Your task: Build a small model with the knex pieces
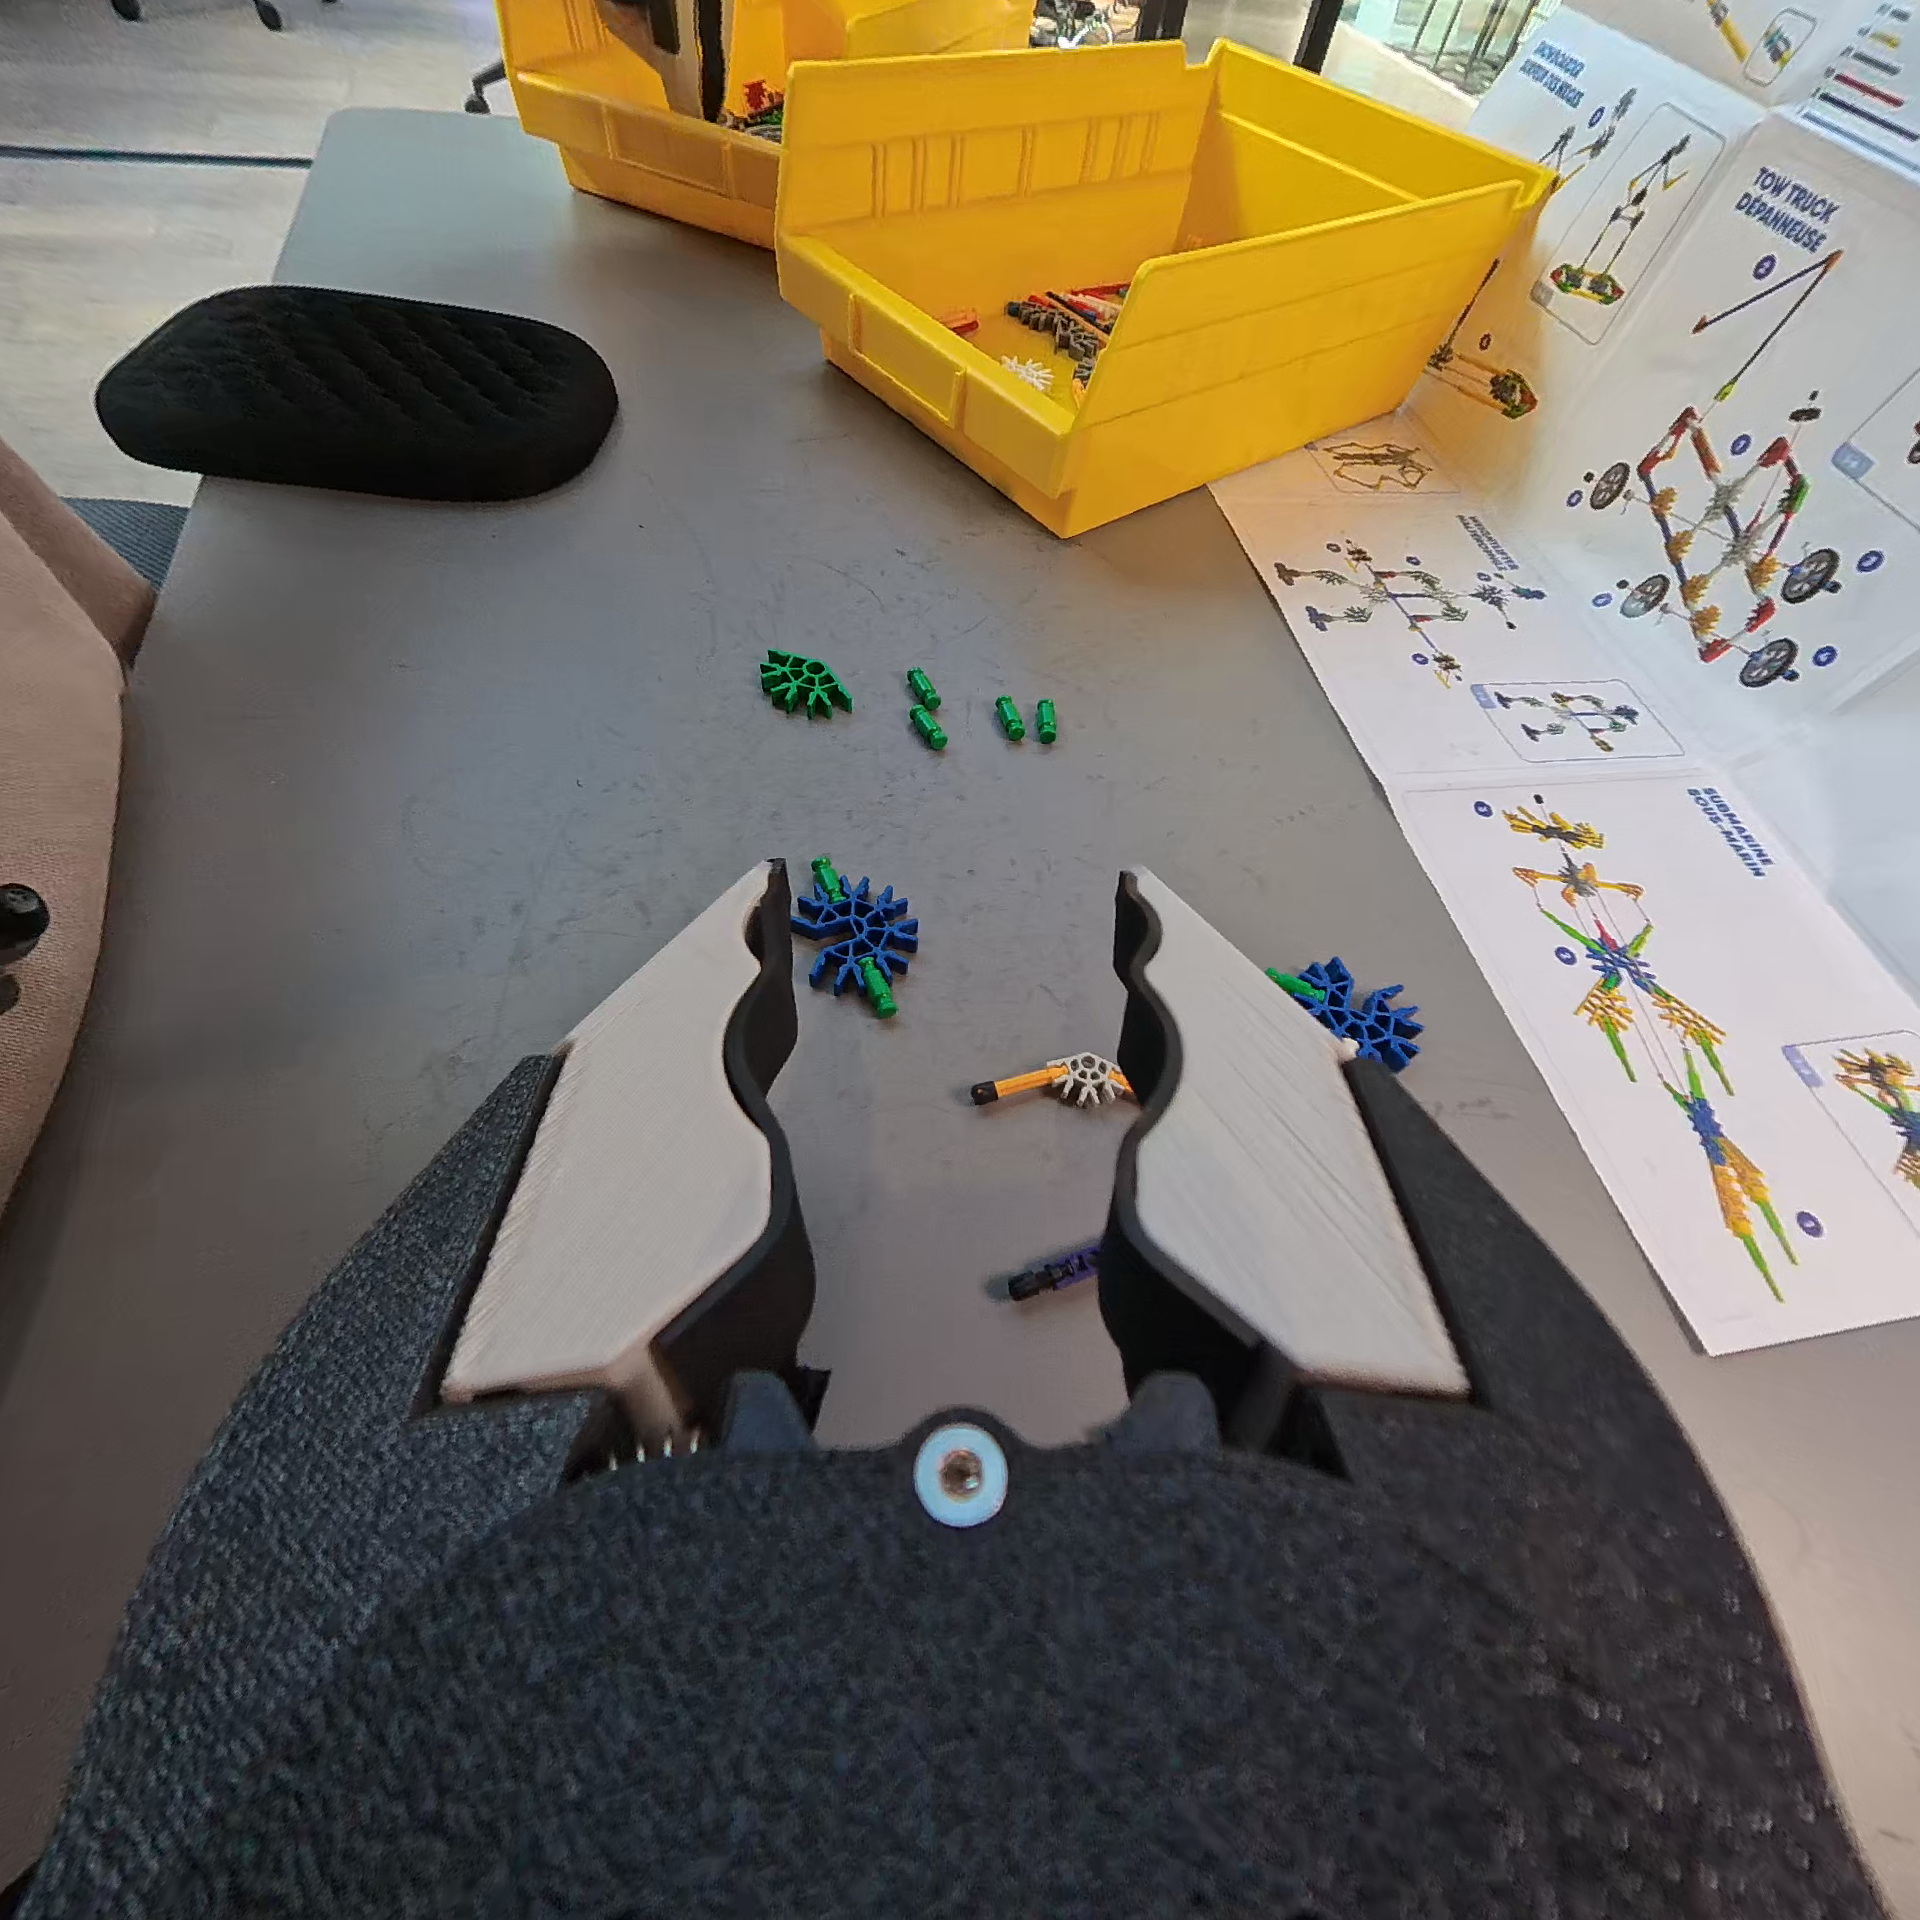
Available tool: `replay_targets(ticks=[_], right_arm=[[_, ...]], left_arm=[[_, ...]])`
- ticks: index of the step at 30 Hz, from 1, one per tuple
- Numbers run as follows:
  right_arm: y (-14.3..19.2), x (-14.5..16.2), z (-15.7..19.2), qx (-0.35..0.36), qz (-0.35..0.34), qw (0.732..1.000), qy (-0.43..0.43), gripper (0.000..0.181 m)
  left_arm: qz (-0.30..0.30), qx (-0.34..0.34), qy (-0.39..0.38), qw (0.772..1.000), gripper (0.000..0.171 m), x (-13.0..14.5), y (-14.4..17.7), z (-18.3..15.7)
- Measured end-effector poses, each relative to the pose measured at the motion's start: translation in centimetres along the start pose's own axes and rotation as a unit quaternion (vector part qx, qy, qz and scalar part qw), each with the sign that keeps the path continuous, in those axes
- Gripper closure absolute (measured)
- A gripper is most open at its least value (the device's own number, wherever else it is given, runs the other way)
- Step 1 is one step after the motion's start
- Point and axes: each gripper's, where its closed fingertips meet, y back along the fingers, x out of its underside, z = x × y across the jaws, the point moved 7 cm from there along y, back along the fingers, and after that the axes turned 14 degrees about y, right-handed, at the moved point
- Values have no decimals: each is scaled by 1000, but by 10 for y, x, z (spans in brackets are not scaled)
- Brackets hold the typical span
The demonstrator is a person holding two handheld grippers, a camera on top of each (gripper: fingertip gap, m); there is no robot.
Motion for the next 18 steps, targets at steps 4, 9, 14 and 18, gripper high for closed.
replay_targets(ticks=[4,9,14,18], right_arm=[[0,1,0,0,1,1000,0,120],[-1,1,1,-2,4,1000,3,120],[-2,2,1,-2,5,1000,3,121],[-2,3,1,-2,6,1000,0,121]], left_arm=[[-9,14,-4,1000,171,-4,2,0],[-31,7,-15,999,171,-6,5,-2],[-21,39,-9,999,143,-5,3,-7],[-20,57,2,998,139,-5,-5,-5]])
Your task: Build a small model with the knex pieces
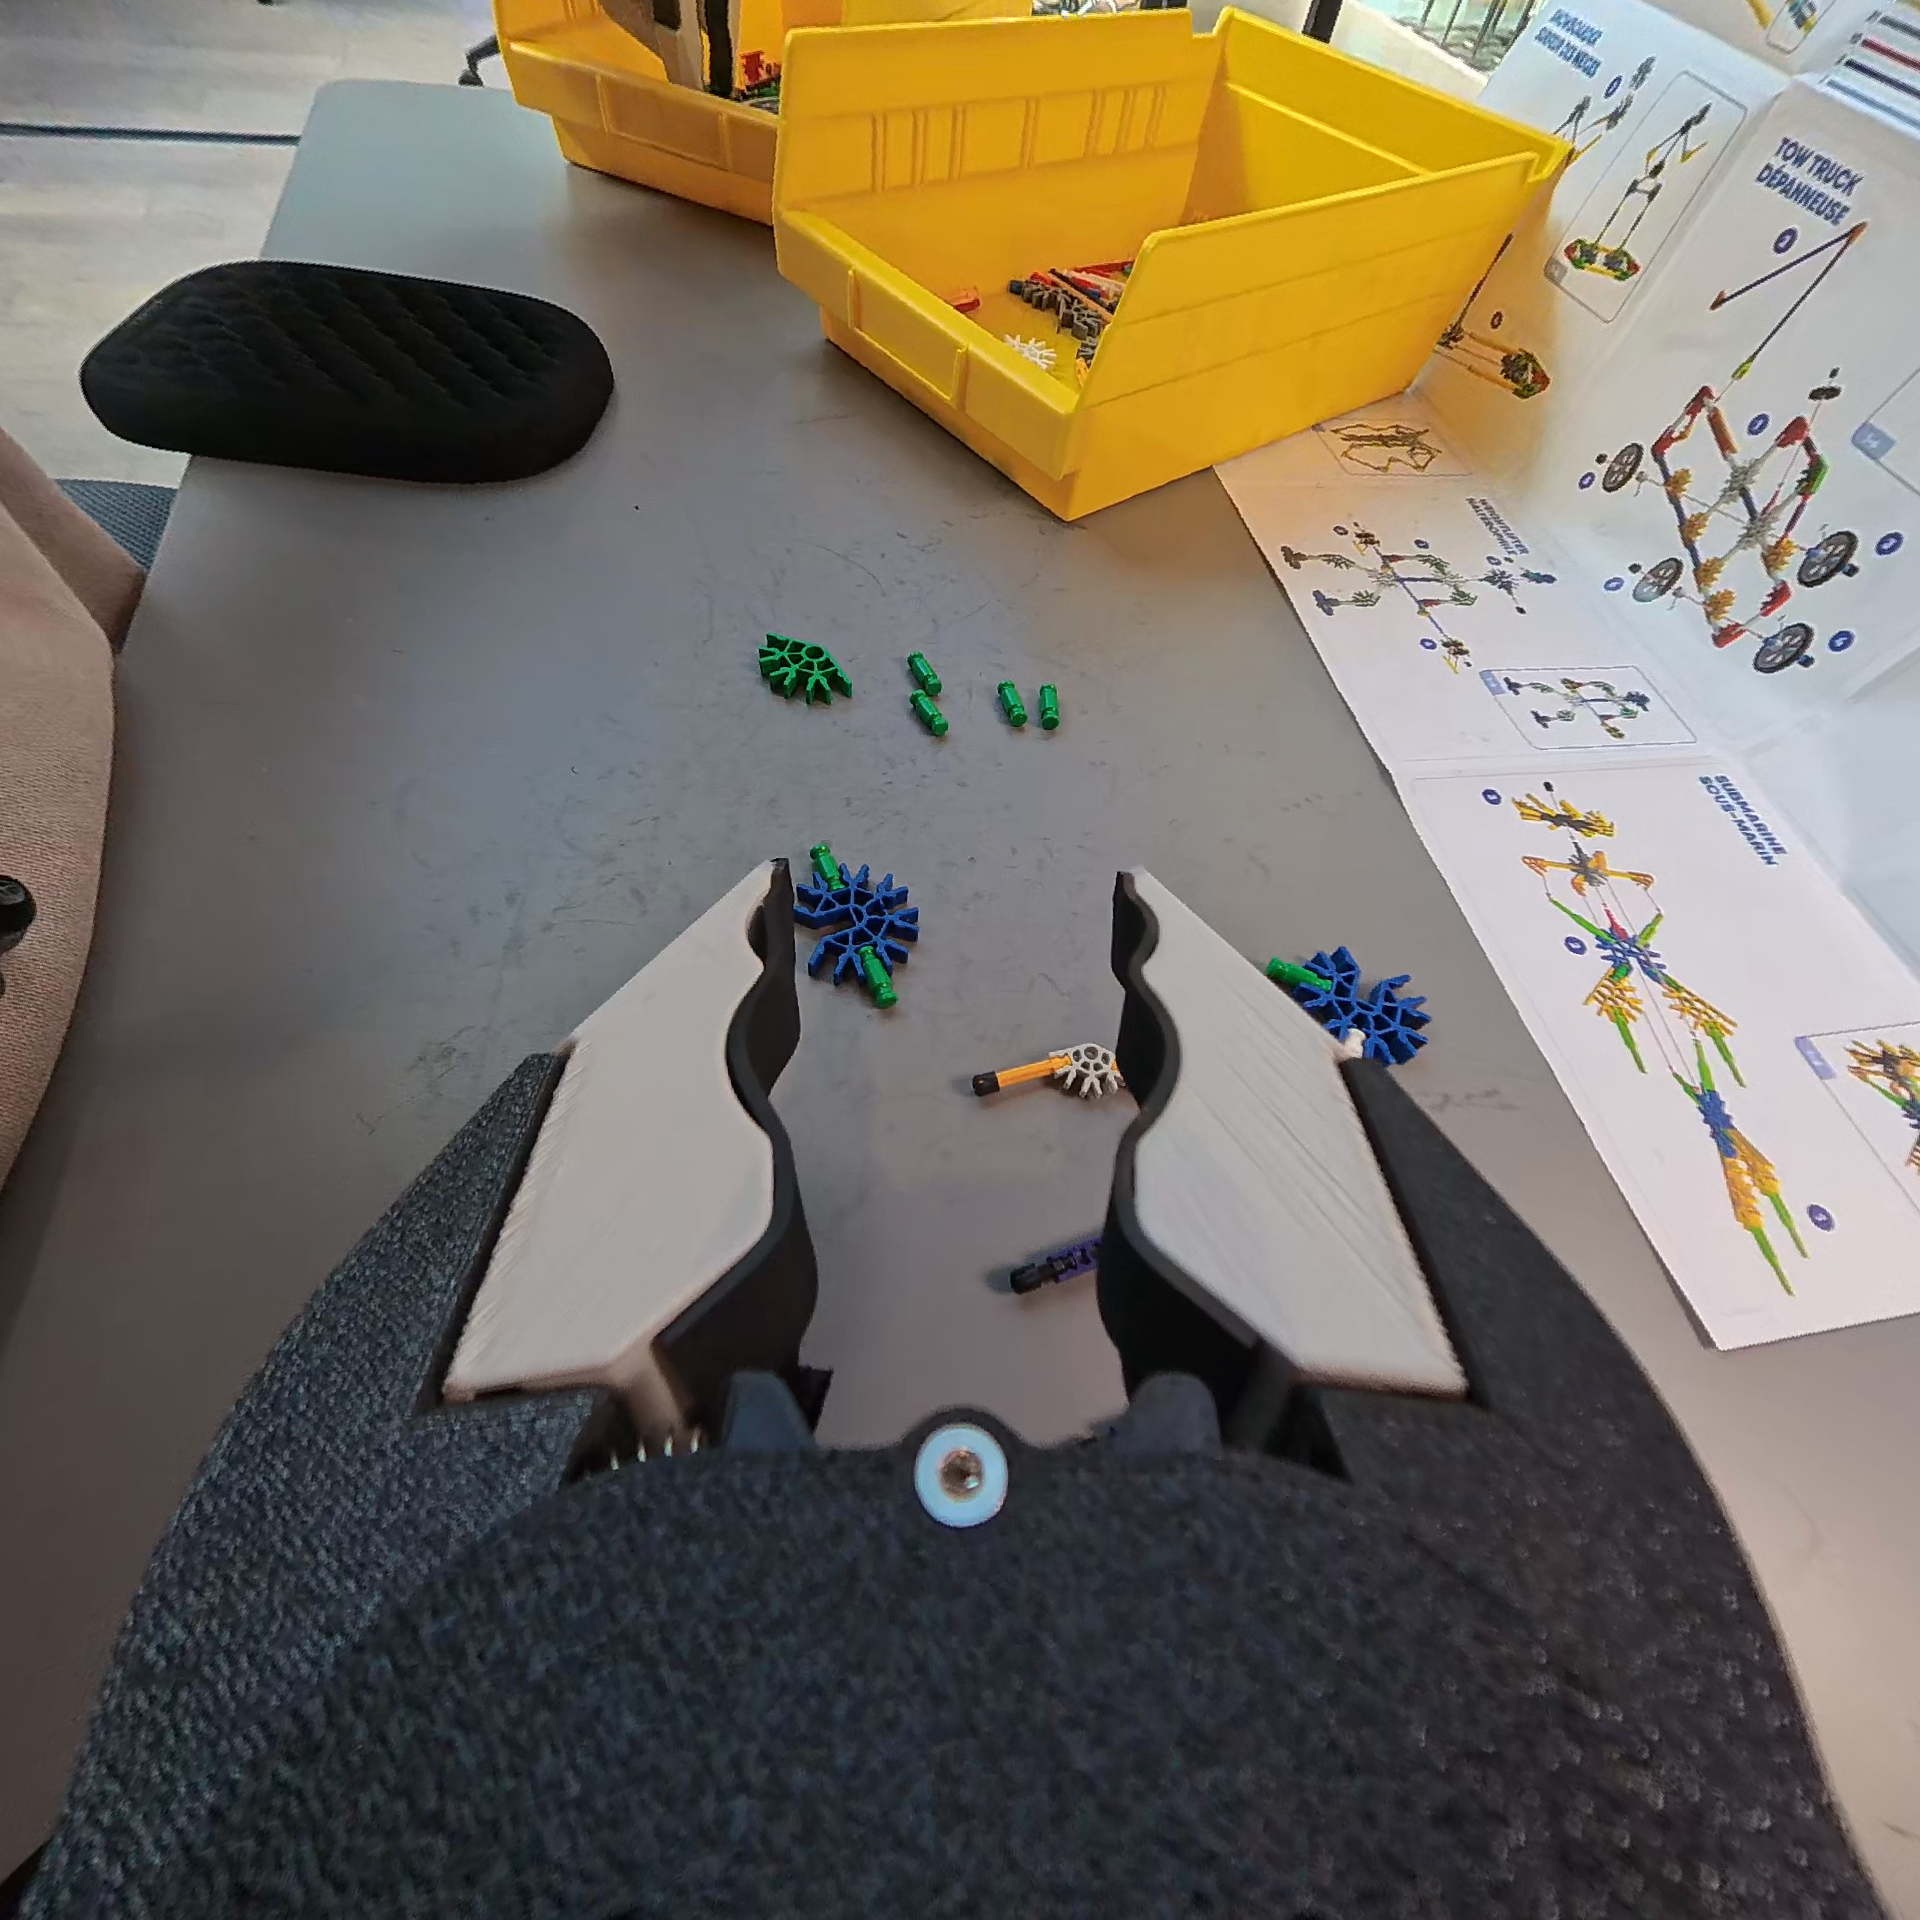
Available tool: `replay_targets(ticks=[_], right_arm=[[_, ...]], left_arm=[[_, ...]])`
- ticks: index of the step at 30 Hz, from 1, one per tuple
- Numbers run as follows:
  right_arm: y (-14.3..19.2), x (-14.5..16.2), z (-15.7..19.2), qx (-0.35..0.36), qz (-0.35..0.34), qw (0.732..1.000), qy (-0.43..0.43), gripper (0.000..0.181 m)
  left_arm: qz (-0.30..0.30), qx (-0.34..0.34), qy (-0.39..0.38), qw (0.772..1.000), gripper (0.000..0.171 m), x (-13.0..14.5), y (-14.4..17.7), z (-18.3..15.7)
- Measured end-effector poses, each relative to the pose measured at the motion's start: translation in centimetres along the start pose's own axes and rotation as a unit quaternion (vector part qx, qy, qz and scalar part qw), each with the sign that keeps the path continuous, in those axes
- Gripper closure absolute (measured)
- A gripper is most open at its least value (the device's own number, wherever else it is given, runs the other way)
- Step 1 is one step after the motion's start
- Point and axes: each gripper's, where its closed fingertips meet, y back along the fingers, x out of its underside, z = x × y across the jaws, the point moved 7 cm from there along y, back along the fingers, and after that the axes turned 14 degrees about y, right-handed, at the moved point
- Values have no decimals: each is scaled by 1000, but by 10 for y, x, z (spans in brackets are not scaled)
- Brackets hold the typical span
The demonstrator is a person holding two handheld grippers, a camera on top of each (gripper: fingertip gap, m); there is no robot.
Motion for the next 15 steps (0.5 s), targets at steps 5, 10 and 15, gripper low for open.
replay_targets(ticks=[5,10,15], right_arm=[[-2,2,1,-5,4,1000,-1,121],[-3,3,1,-6,6,1000,-1,121],[-3,2,1,-5,5,1000,-1,121]], left_arm=[[-4,39,10,999,153,3,-1,-2],[-8,21,-5,1000,170,5,0,-5],[2,6,0,1000,169,9,2,-1]])
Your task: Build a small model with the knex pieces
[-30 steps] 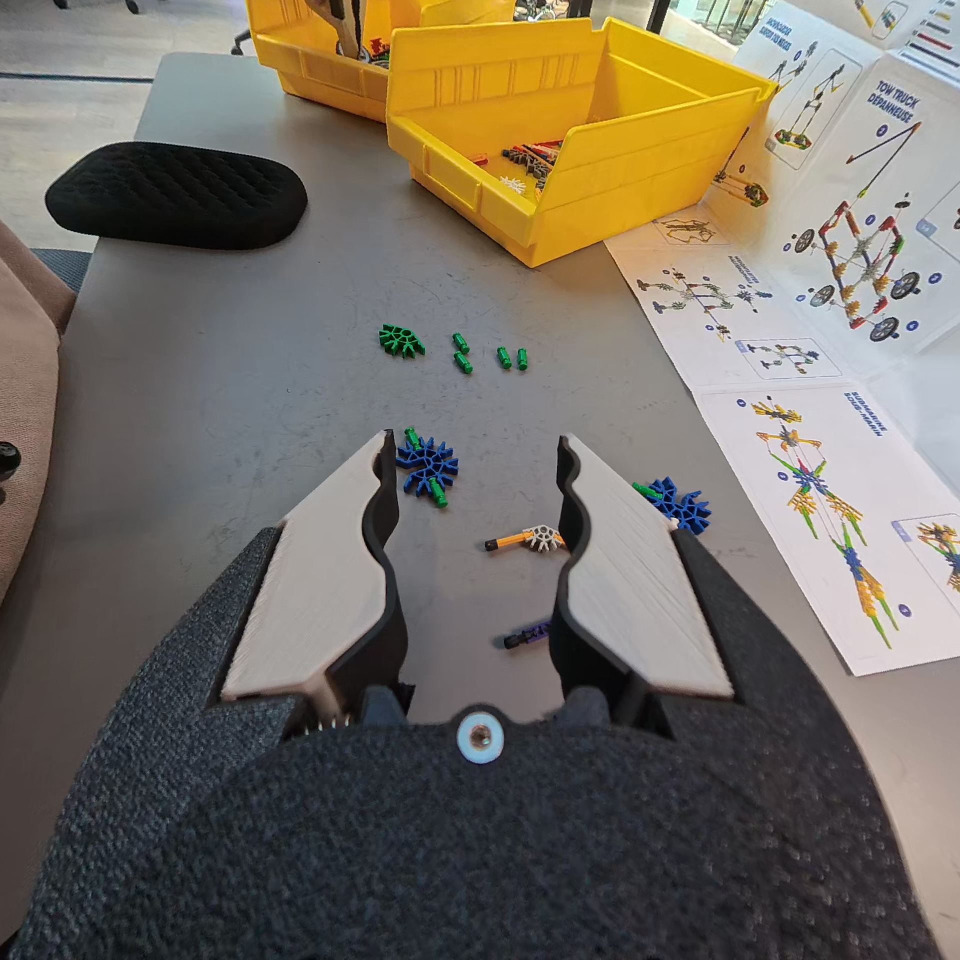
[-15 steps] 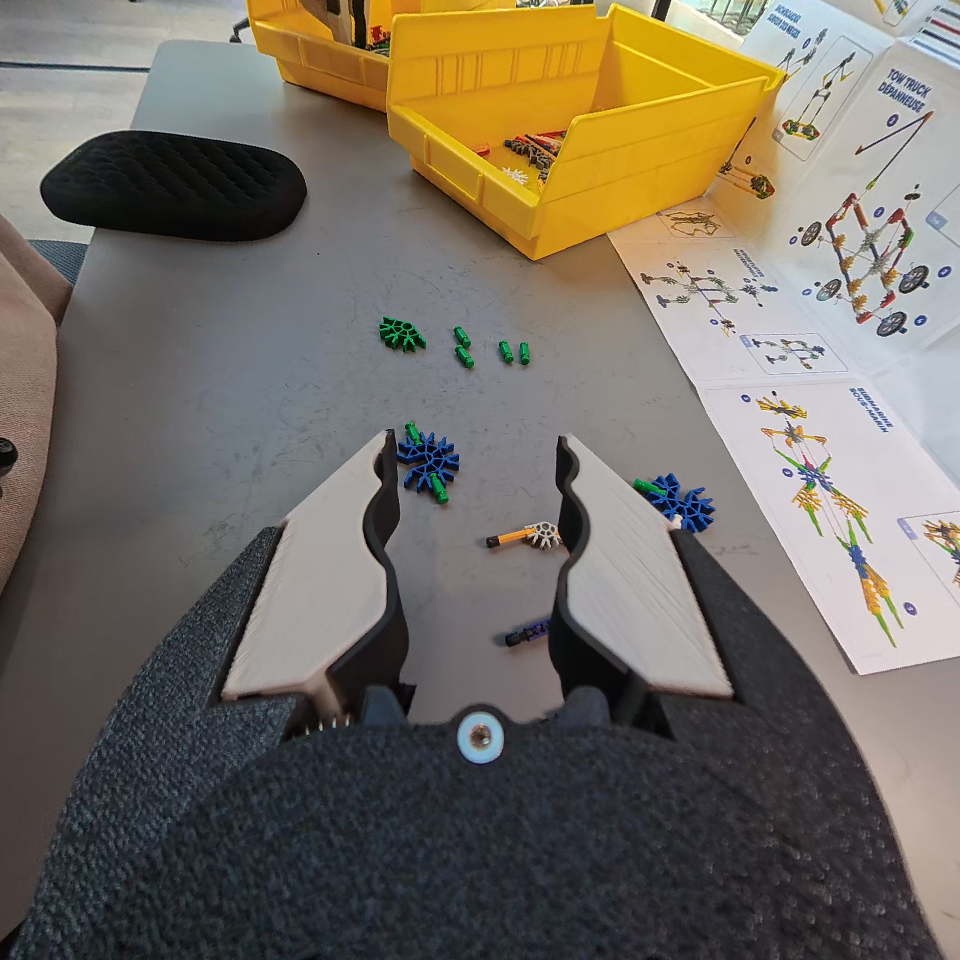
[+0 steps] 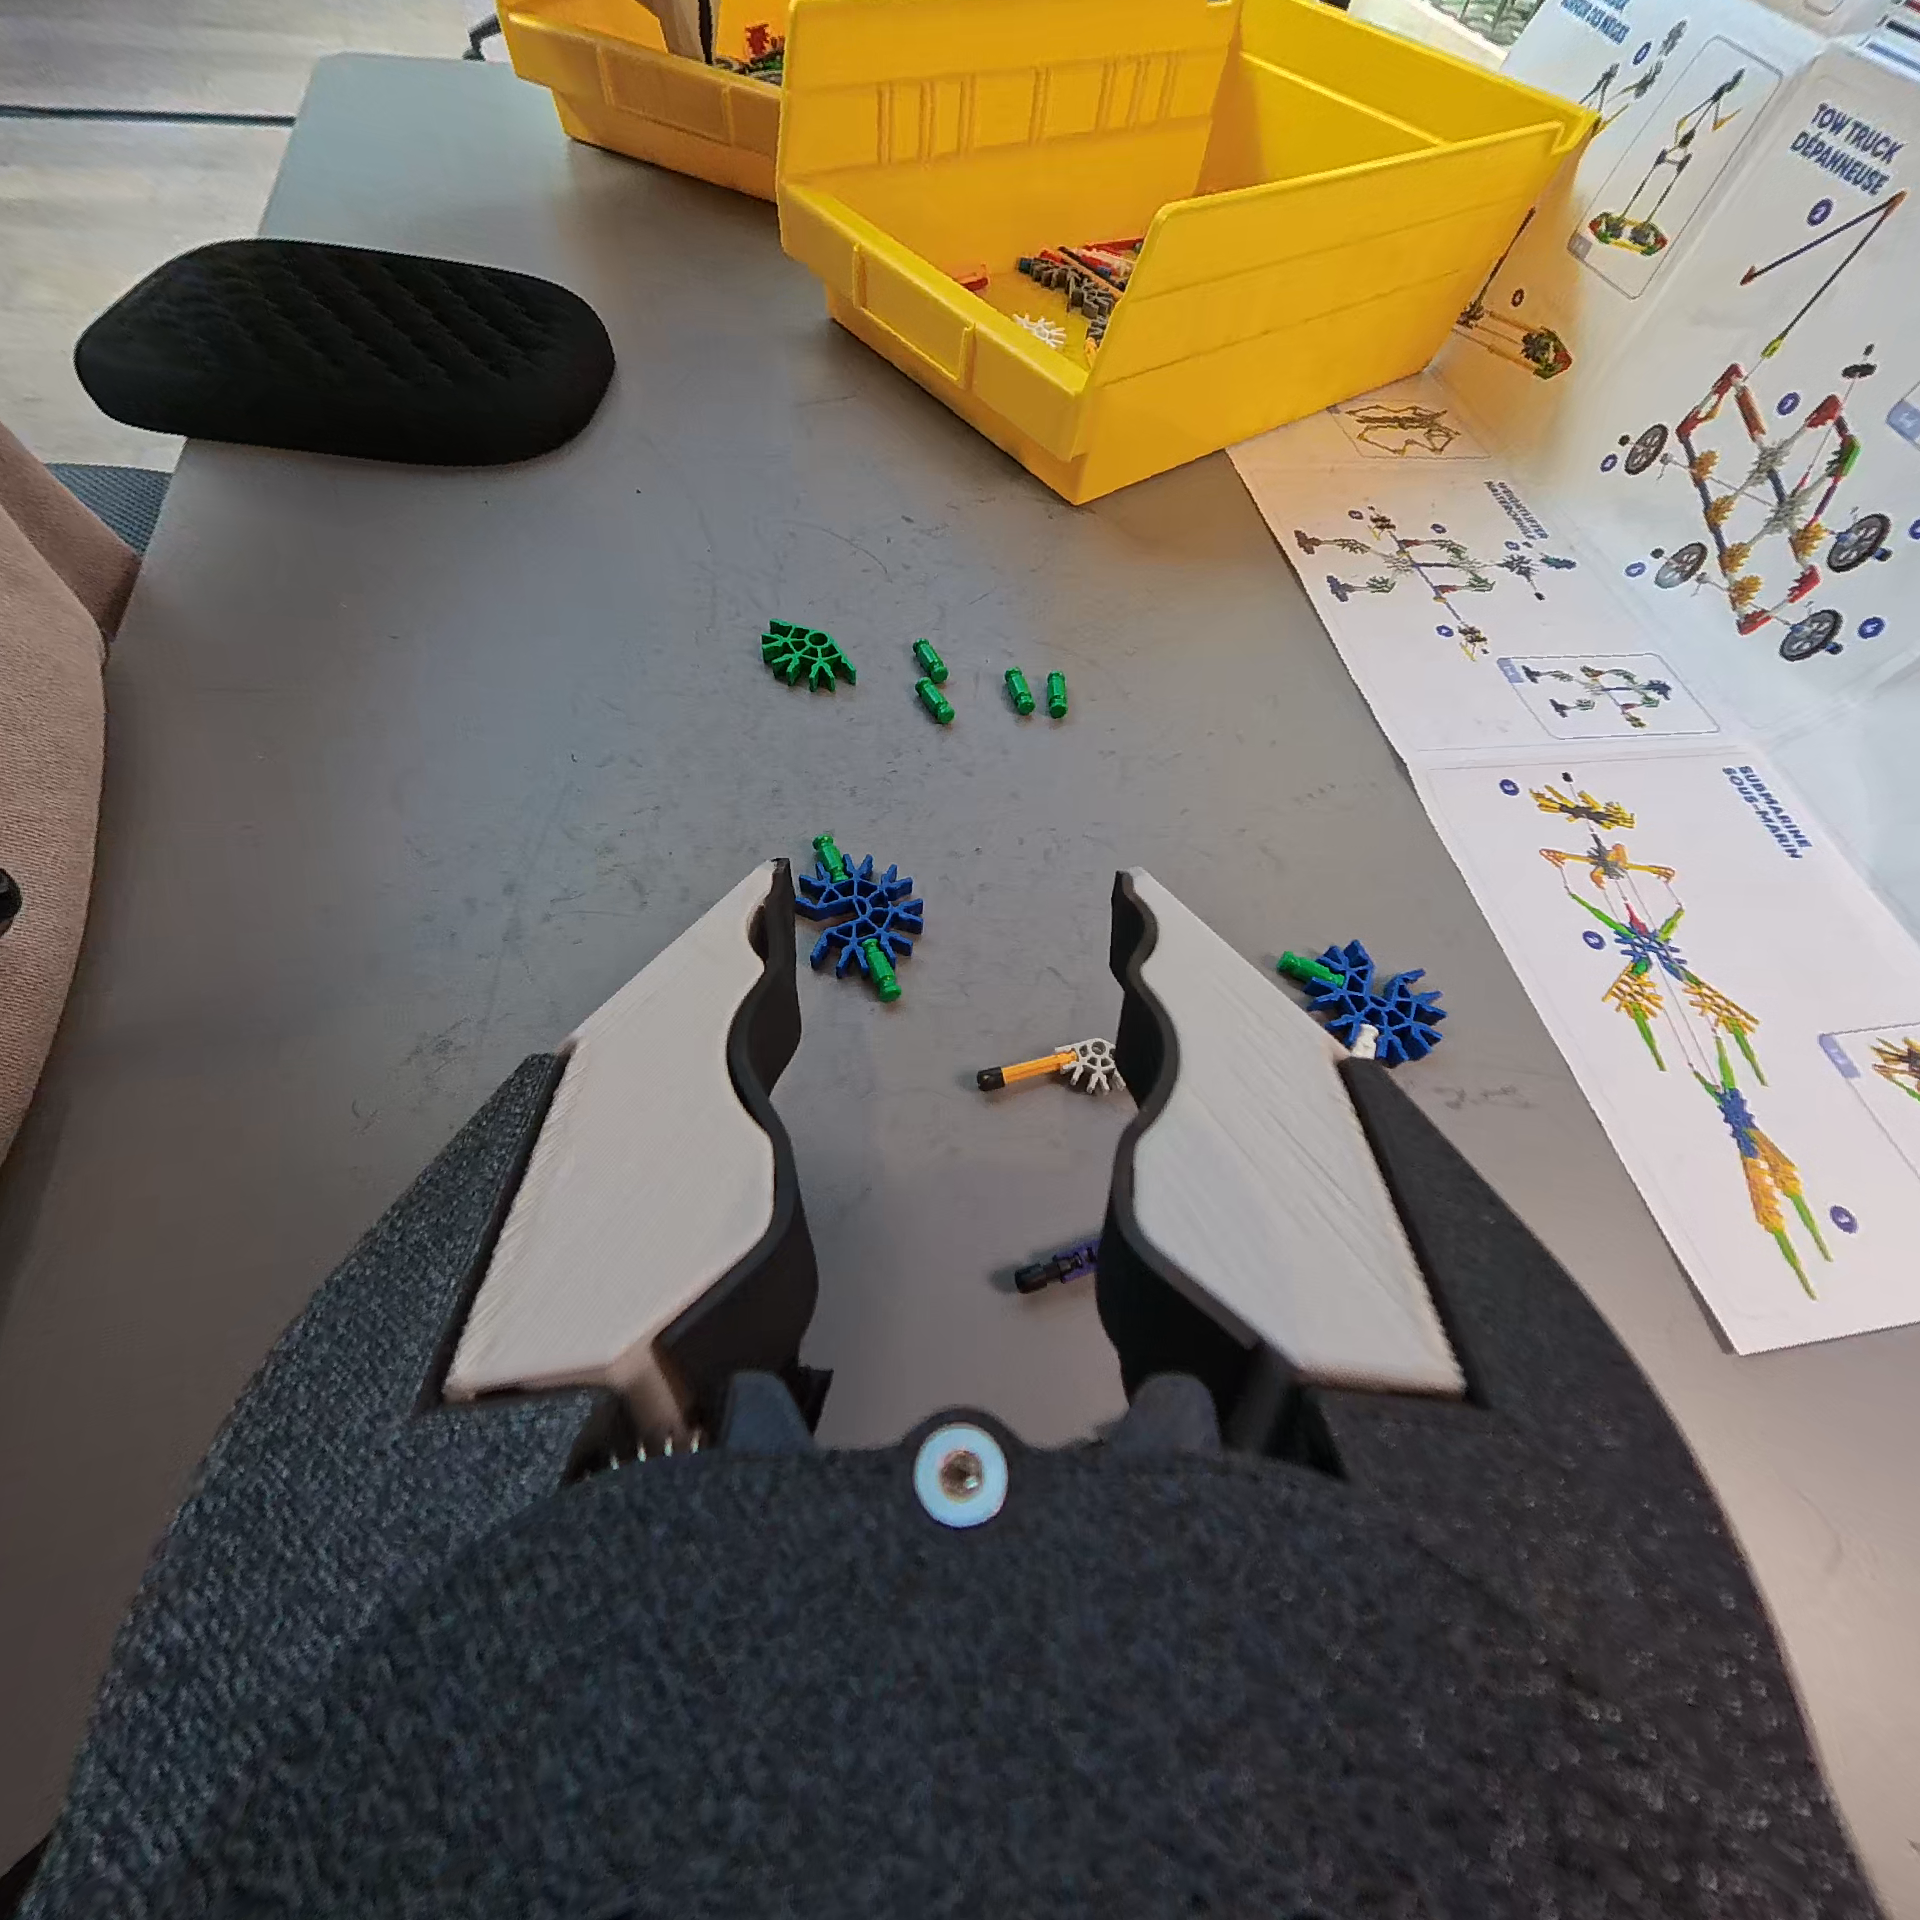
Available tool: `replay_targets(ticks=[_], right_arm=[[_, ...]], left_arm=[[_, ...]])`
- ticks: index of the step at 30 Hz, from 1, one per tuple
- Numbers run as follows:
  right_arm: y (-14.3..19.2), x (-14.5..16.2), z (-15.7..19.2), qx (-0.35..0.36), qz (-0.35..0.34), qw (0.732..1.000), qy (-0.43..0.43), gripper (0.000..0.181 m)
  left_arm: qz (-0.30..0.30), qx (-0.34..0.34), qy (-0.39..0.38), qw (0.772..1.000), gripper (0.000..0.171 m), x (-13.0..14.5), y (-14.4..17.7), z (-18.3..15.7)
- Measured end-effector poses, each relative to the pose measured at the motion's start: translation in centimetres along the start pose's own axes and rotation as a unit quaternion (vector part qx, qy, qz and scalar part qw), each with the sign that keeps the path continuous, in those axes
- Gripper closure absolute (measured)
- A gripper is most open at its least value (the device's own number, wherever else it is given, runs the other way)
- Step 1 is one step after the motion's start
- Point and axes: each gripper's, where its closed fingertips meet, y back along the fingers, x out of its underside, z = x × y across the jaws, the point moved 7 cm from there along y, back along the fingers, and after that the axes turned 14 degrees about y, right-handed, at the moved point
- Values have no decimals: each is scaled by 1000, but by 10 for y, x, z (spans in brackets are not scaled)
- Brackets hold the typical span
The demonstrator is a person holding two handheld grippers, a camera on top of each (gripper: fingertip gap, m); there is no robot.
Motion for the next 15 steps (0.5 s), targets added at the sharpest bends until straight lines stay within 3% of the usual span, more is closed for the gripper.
replay_targets(ticks=[6,8,10,13,15], right_arm=[[0,1,-1,3,0,1000,-4,121],[0,1,-2,4,-1,1000,-4,122],[1,1,-2,5,-3,1000,-4,122],[-1,-1,-2,6,-8,1000,-4,122],[-2,-3,-2,10,-16,1000,-3,122]], left_arm=[[-23,1,-5,1000,170,-3,19,1],[-57,-3,-12,998,171,-7,39,-2],[-127,5,-27,992,171,-16,70,-15],[-283,70,-89,952,171,-39,129,-72],[-385,147,-155,898,171,-54,162,-136]])
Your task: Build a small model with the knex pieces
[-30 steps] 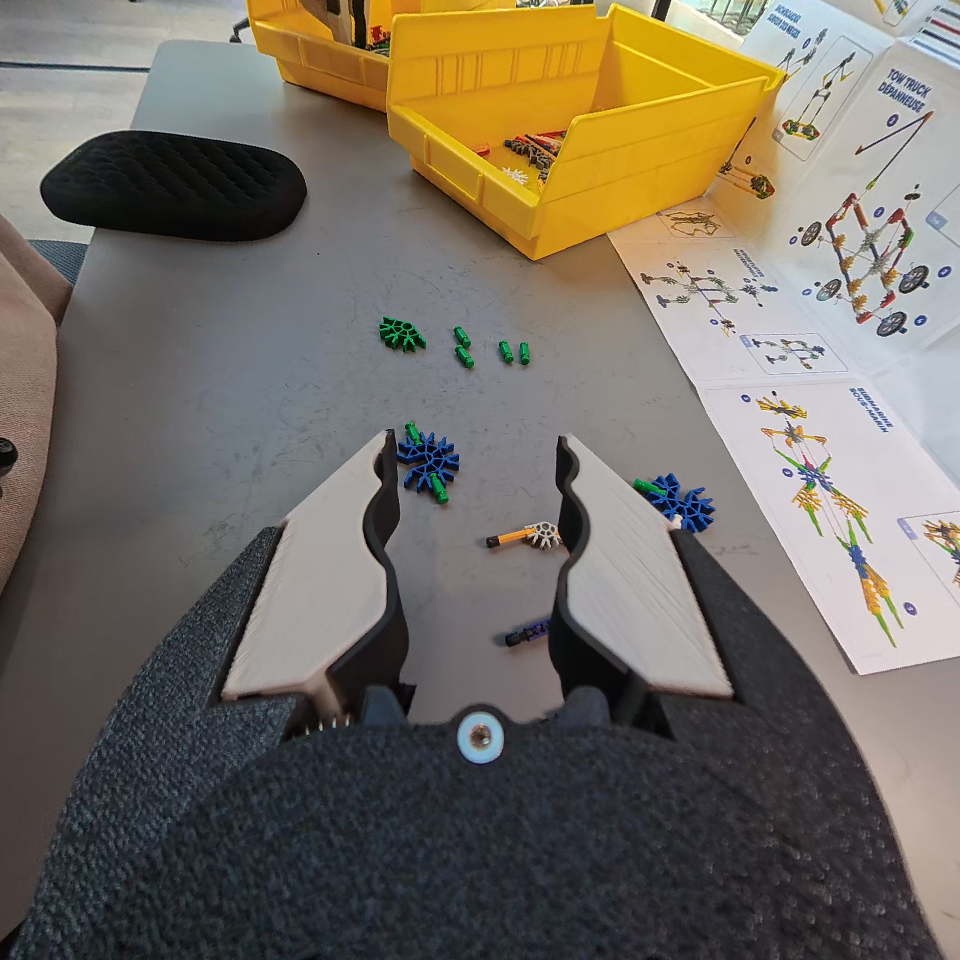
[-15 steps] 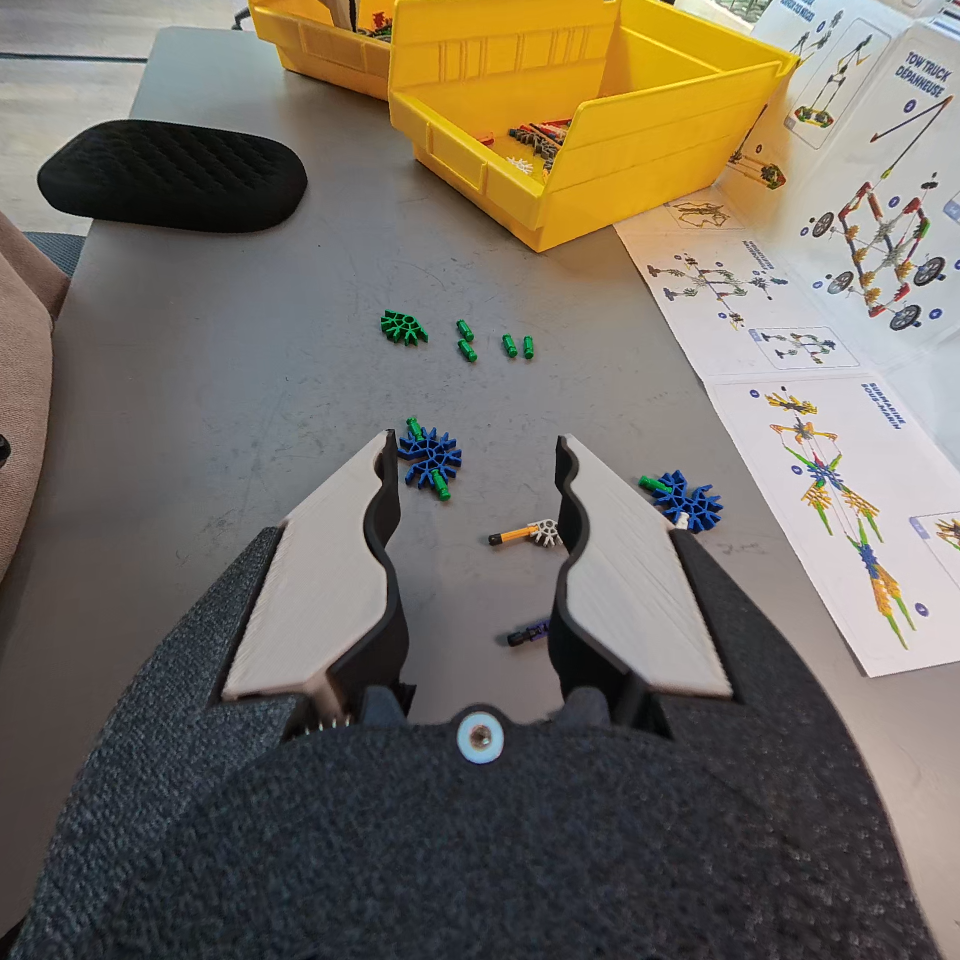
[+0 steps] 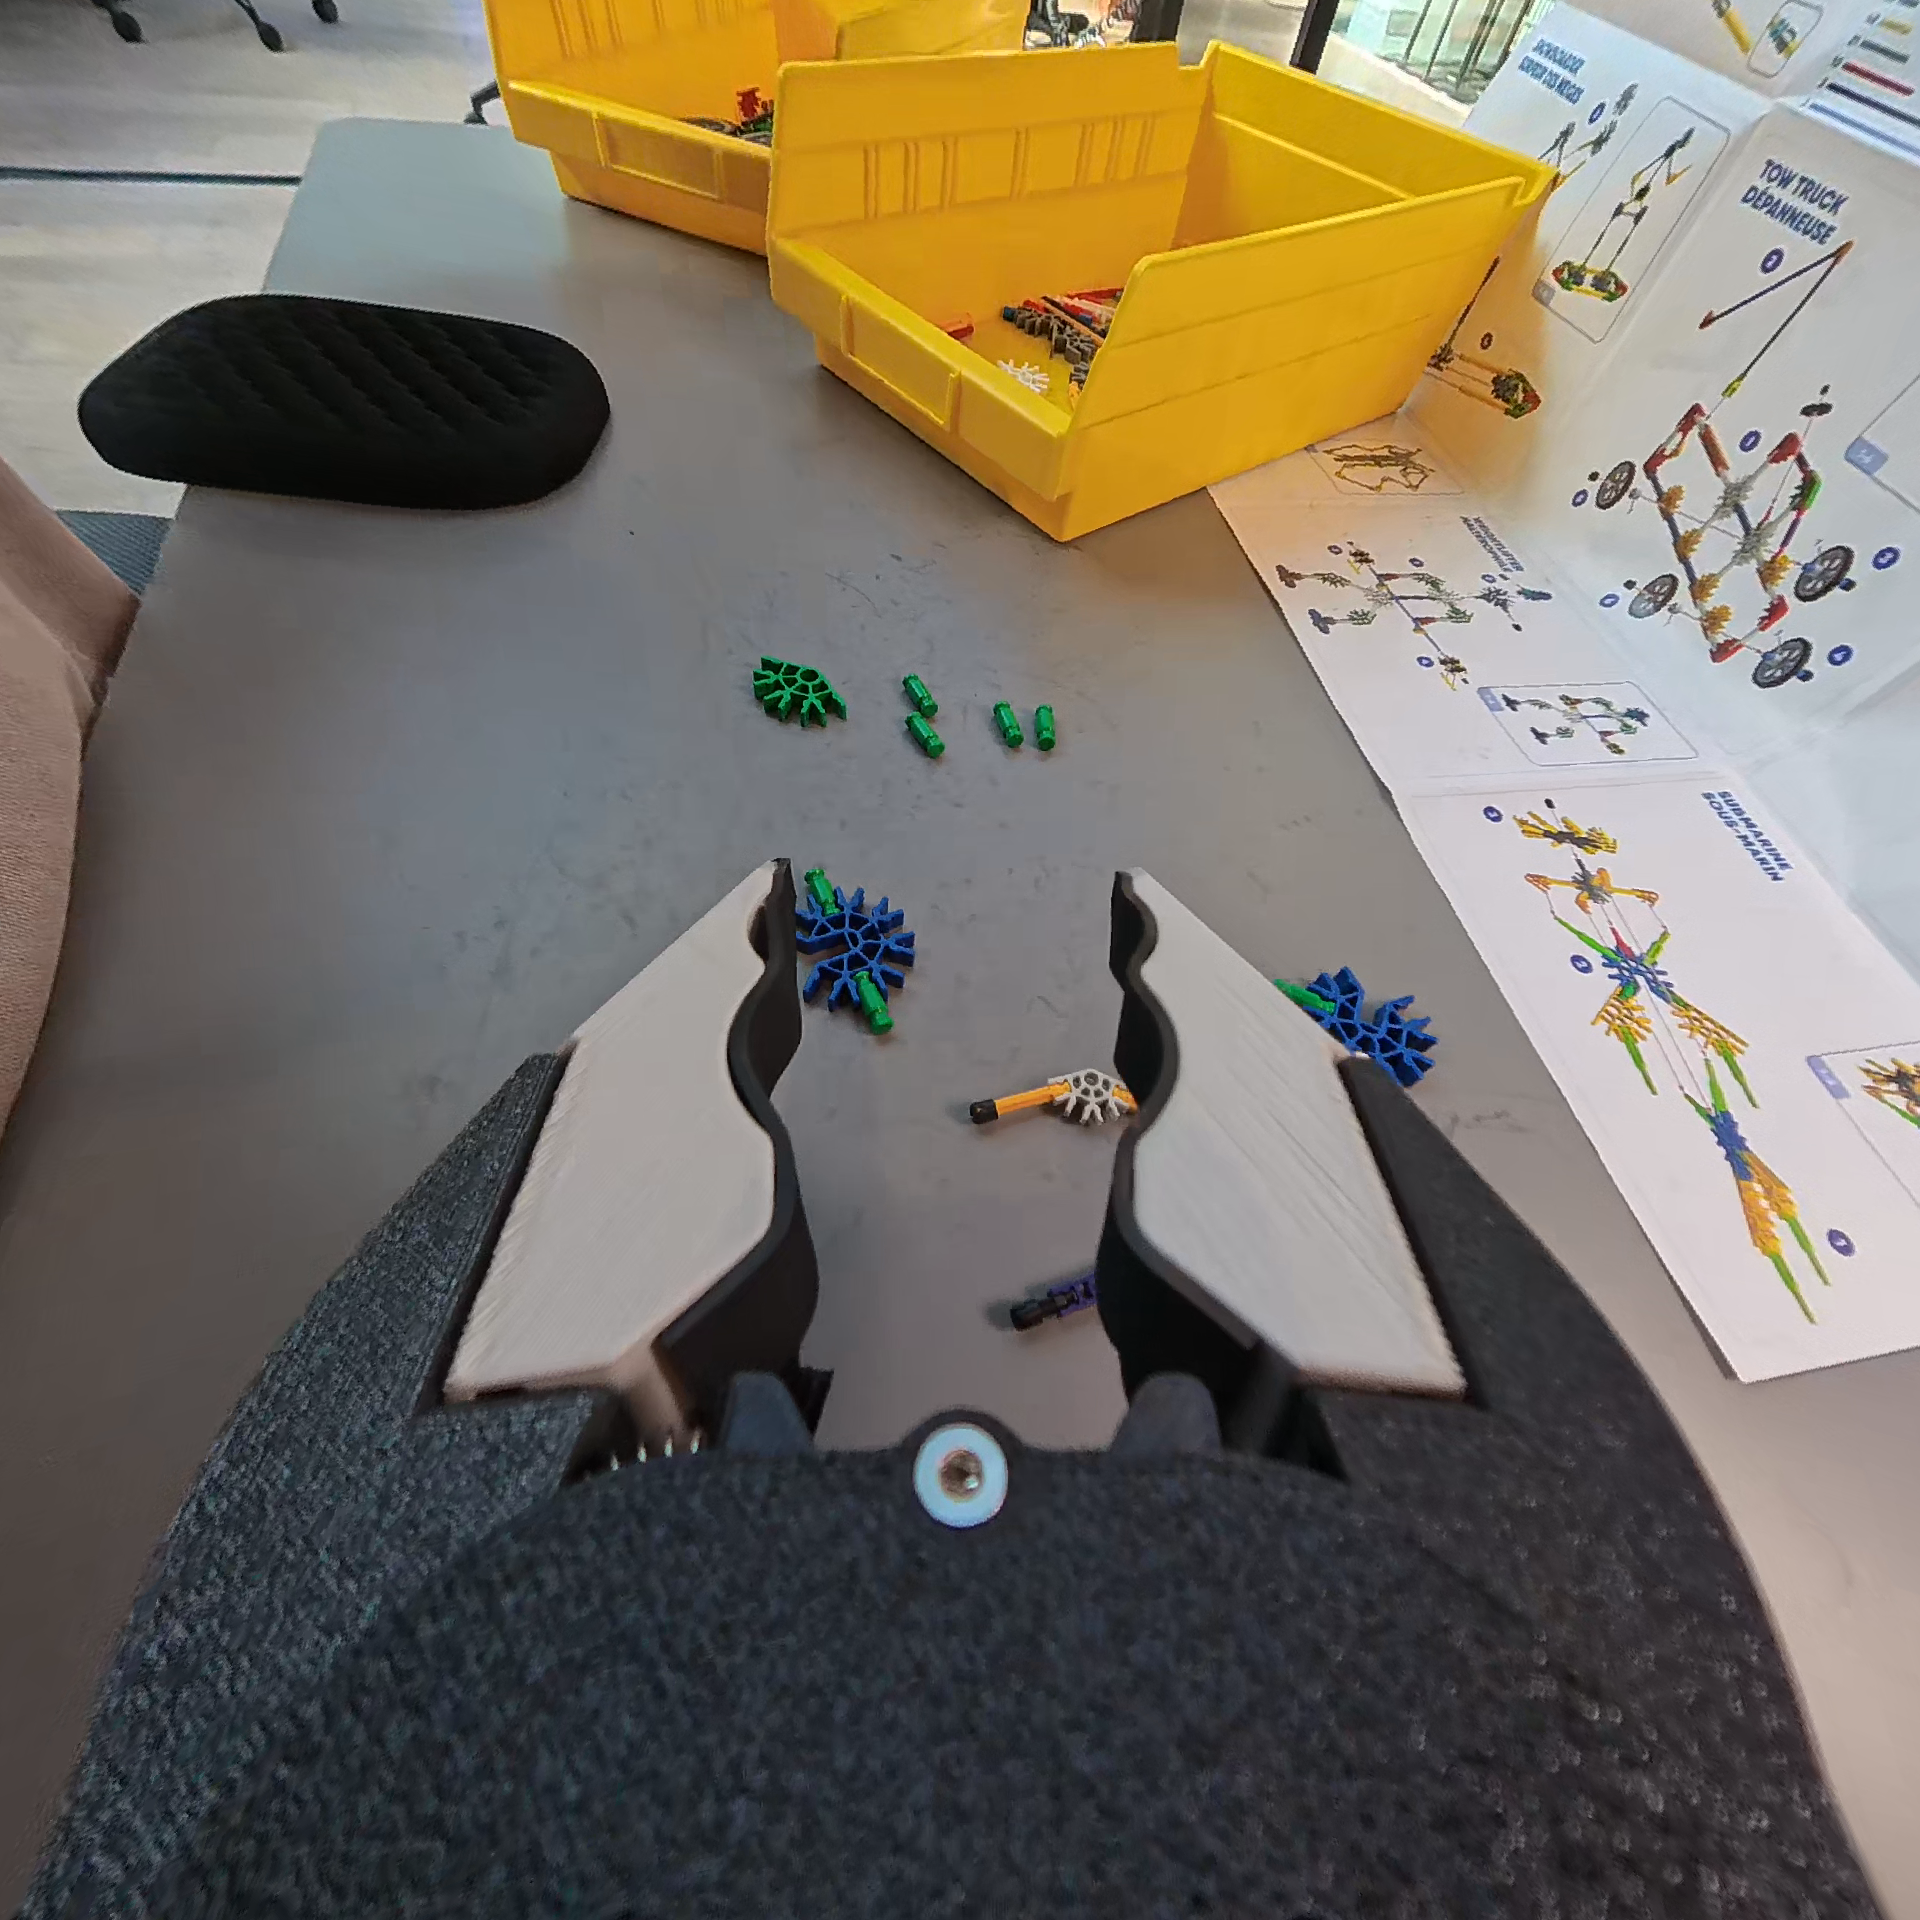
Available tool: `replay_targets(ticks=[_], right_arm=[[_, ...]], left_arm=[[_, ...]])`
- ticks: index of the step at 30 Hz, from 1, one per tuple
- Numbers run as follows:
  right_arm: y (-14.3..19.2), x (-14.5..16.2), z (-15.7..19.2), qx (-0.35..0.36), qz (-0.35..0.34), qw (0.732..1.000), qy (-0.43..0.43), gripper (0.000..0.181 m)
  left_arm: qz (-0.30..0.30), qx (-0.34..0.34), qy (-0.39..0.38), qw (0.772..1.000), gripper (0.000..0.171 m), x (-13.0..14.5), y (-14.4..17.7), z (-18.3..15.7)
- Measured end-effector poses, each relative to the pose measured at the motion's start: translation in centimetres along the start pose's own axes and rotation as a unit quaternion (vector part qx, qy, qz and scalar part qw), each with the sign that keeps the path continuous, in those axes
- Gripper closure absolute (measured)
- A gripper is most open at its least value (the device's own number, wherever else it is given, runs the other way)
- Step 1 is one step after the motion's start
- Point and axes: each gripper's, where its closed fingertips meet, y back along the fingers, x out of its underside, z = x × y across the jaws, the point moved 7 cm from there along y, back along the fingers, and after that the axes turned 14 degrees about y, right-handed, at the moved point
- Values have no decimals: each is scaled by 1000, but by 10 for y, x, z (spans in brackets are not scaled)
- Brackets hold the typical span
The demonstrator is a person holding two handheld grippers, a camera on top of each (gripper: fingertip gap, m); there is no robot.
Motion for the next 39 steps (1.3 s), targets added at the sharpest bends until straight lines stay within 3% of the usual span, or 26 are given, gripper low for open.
replay_targets(ticks=[3,7,10,14,17,20,24,28,31,36,39], right_arm=[[-3,-9,2,9,-29,1000,0,122],[-7,-32,13,-5,-111,994,-7,122],[-10,-50,24,-27,-165,986,-10,123],[-16,-58,31,-28,-188,982,-18,129],[-16,-58,28,-11,-192,981,-15,157],[-17,-51,26,-22,-167,986,-9,158],[-24,-29,21,23,-45,996,77,159],[-33,-8,21,59,65,982,165,158],[-42,-4,26,58,84,975,196,158],[-46,-5,27,69,84,968,224,158],[-43,-7,27,55,55,979,191,158]], left_arm=[[-150,176,-58,971,170,-48,-34,-100],[-284,400,-69,869,171,-79,-89,-212],[-307,500,-44,809,171,-92,-131,-261],[-298,547,-21,782,171,-98,-168,-290],[-273,541,-22,795,171,-89,-185,-295],[-258,527,-20,809,171,-81,-191,-290],[-206,449,-32,869,169,-71,-211,-279],[-125,406,-2,905,148,-62,-232,-275],[-93,361,19,928,152,-59,-247,-278],[-87,360,26,928,165,-57,-249,-281],[-103,367,-2,925,165,-57,-246,-282]])
